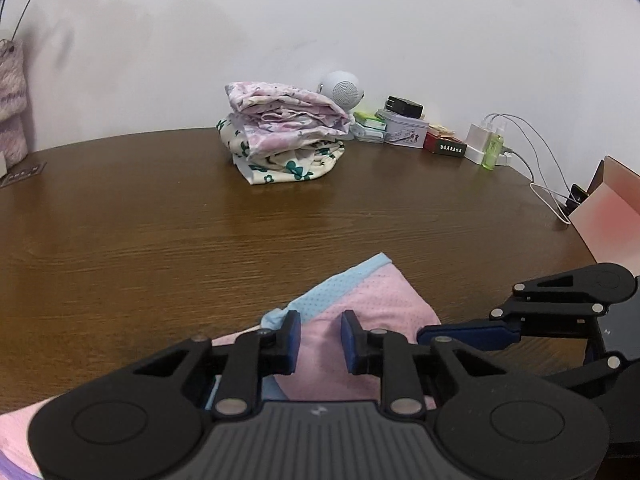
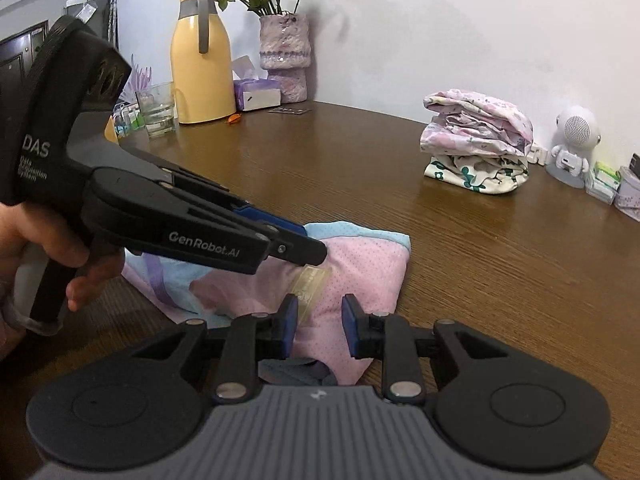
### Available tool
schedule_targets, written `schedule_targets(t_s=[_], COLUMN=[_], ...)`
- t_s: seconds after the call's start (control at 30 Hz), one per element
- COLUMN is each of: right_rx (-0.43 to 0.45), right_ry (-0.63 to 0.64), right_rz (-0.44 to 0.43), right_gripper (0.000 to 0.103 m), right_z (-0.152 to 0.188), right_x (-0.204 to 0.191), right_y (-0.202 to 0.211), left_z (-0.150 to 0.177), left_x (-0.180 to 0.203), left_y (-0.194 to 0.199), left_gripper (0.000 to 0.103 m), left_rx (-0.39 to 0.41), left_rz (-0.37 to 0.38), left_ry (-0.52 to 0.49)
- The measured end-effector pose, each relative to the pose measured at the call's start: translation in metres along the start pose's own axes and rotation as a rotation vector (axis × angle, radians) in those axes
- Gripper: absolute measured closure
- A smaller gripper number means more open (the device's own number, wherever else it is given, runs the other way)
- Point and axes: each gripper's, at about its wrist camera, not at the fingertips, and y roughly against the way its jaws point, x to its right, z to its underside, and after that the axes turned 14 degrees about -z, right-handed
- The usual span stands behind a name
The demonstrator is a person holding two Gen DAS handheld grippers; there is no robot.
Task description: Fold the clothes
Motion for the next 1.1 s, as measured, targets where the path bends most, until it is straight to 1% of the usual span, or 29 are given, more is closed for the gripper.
schedule_targets(t_s=[0.13, 0.17, 0.2, 0.23, 0.27, 0.3, 0.33, 0.37, 0.4, 0.5, 0.57, 0.63, 0.77, 0.8, 0.83, 0.9, 1.1], right_rx=[0.014, 0.019, 0.035, 0.053, 0.072, 0.091, 0.109, 0.122, 0.134, 0.146, 0.154, 0.154, 0.153, 0.144, 0.137, 0.136, 0.21], right_ry=[0.007, 0.0, -0.017, -0.028, -0.028, -0.028, -0.03, -0.043, -0.056, -0.103, -0.134, -0.161, -0.192, -0.186, -0.177, -0.167, -0.265], right_rz=[-0.002, -0.01, -0.025, -0.03, -0.018, -0.005, 0.006, 0.007, 0.008, -0.009, -0.018, 0.02, 0.165, 0.181, 0.18, 0.142, -0.041], right_gripper=[0.076, 0.067, 0.057, 0.034, 0.019, 0.016, 0.013, 0.002, 0.0, 0.0, 0.0, 0.0, 0.0, 0.0, 0.0, 0.0, 0.0], right_z=[0.002, 0.001, 0.001, 0.0, 0.0, -0.001, -0.001, 0.0, 0.0, 0.004, 0.007, 0.008, 0.013, 0.014, 0.016, 0.02, 0.031], right_x=[0.001, 0.003, 0.006, 0.007, 0.007, 0.007, 0.007, 0.009, 0.01, 0.015, 0.018, 0.018, 0.012, 0.01, 0.008, 0.005, 0.014], right_y=[0.002, 0.004, 0.009, 0.015, 0.022, 0.029, 0.035, 0.041, 0.046, 0.05, 0.054, 0.053, 0.053, 0.052, 0.052, 0.052, 0.068], left_z=[0.002, 0.002, 0.002, 0.002, 0.003, 0.004, 0.006, 0.008, 0.01, 0.021, 0.027, 0.033, 0.046, 0.049, 0.052, 0.056, 0.063], left_x=[-0.002, -0.003, -0.004, -0.006, -0.007, -0.008, -0.008, -0.008, -0.008, -0.003, 0.001, 0.003, 0.005, 0.005, 0.005, 0.006, 0.011], left_y=[0.001, 0.007, 0.013, 0.02, 0.028, 0.036, 0.043, 0.05, 0.057, 0.076, 0.087, 0.094, 0.105, 0.107, 0.11, 0.113, 0.12], left_gripper=[0.08, 0.075, 0.065, 0.06, 0.05, 0.043, 0.038, 0.027, 0.017, 0.005, 0.0, 0.0, 0.0, 0.0, 0.0, 0.0, 0.0], left_rx=[0.017, 0.035, 0.054, 0.078, 0.1, 0.116, 0.126, 0.133, 0.141, 0.167, 0.173, 0.164, 0.136, 0.129, 0.123, 0.11, 0.066], left_rz=[-0.003, -0.008, -0.013, -0.019, -0.03, -0.042, -0.055, -0.063, -0.072, -0.097, -0.112, -0.134, -0.188, -0.201, -0.211, -0.227, -0.285], left_ry=[0.005, 0.011, 0.016, 0.022, 0.029, 0.032, 0.034, 0.04, 0.05, 0.07, 0.076, 0.099, 0.171, 0.189, 0.206, 0.235, 0.262])
